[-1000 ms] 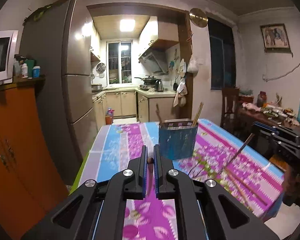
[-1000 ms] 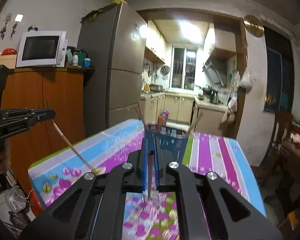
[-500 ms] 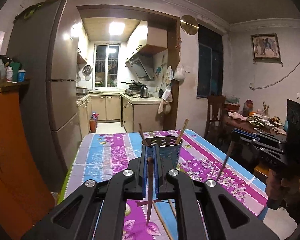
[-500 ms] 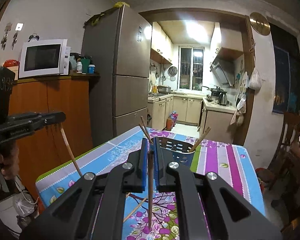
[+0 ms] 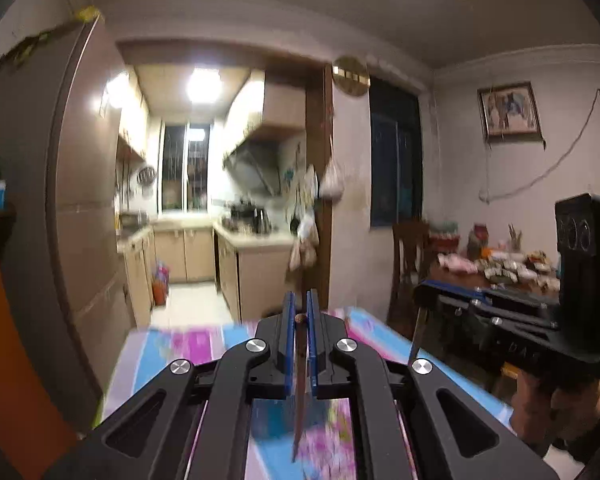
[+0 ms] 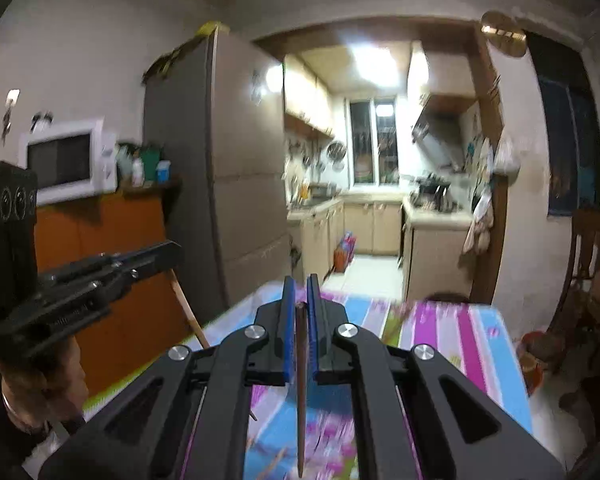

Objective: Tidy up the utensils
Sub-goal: 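Carry the left tool's chopstick over the blue holder while the right tool carries its own, then lower both chopsticks into the holder and open both tools, then move both open tools back down to the remaining chopsticks, then close the left tool on a chopstick while the right tool grasps another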

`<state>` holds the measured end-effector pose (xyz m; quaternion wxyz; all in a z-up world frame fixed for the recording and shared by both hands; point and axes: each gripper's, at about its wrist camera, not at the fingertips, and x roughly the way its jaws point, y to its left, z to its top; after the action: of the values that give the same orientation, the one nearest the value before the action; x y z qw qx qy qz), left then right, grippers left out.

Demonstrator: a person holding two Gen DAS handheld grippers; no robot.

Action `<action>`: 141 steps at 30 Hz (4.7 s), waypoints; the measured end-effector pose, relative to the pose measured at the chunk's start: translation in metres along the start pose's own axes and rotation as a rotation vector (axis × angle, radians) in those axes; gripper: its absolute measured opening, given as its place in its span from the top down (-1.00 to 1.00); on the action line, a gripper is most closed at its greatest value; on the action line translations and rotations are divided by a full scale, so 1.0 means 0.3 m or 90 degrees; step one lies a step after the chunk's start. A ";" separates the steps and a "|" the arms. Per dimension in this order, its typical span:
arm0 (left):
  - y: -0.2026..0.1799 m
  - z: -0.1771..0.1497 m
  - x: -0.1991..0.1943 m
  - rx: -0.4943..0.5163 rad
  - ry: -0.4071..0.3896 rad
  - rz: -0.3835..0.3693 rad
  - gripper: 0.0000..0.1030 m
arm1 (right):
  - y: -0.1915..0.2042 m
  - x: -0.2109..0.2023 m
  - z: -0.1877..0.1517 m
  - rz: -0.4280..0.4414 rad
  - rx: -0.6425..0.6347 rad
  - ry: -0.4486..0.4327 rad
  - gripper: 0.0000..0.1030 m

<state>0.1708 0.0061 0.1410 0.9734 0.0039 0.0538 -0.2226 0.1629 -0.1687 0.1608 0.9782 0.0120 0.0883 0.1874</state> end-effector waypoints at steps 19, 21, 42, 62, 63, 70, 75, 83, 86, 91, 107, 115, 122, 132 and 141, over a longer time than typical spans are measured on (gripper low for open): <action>0.121 -0.062 0.554 -0.027 0.007 0.047 0.86 | -0.316 0.485 -0.027 -0.073 0.144 -0.016 0.91; 0.134 -0.109 0.576 -0.028 0.024 0.048 0.86 | -0.334 0.516 -0.087 -0.065 0.169 0.007 0.91; 0.177 -0.032 -0.078 0.034 -0.111 0.149 -0.11 | -0.452 -0.122 -0.137 -0.263 0.054 -0.052 0.14; -0.059 -0.817 -0.494 0.096 0.235 0.128 -0.07 | -0.190 -0.594 -0.818 -0.325 0.040 0.187 -0.25; -0.080 -0.848 -0.498 0.095 0.247 0.118 -0.02 | -0.165 -0.580 -0.849 -0.302 0.056 0.195 -0.24; -0.201 -0.980 -0.467 0.107 0.301 0.092 0.21 | 0.027 -0.443 -0.986 -0.201 0.050 0.248 0.11; -0.204 -1.029 -0.404 0.054 0.330 0.090 0.44 | 0.121 -0.382 -1.015 -0.203 0.007 0.255 0.37; -0.225 -1.052 -0.379 0.049 0.315 0.118 0.49 | 0.148 -0.350 -1.036 -0.218 -0.014 0.263 0.53; -0.220 -1.049 -0.375 0.040 0.314 0.120 0.49 | 0.141 -0.339 -1.039 -0.218 -0.011 0.264 0.60; -0.216 -1.047 -0.372 0.034 0.316 0.123 0.49 | 0.138 -0.310 -1.052 -0.217 -0.006 0.272 0.67; -0.203 -1.039 -0.369 -0.006 0.332 0.133 0.66 | 0.119 -0.315 -1.055 -0.199 0.049 0.267 0.87; -0.205 -1.038 -0.371 -0.009 0.334 0.134 0.68 | 0.114 -0.315 -1.054 -0.199 0.054 0.268 0.88; -0.198 -1.038 -0.370 -0.013 0.337 0.134 0.72 | 0.103 -0.319 -1.054 -0.199 0.063 0.269 0.88; -0.189 -1.033 -0.369 -0.016 0.344 0.134 0.83 | 0.097 -0.332 -1.042 -0.199 0.071 0.258 0.88; -0.166 -1.013 -0.379 -0.024 0.334 0.137 0.84 | 0.094 -0.346 -1.012 -0.202 0.063 0.242 0.89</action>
<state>0.0162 0.0200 -0.1483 0.9441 0.0490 0.3074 -0.1085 0.0040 -0.1836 -0.1190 0.9595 0.0108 0.2804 0.0258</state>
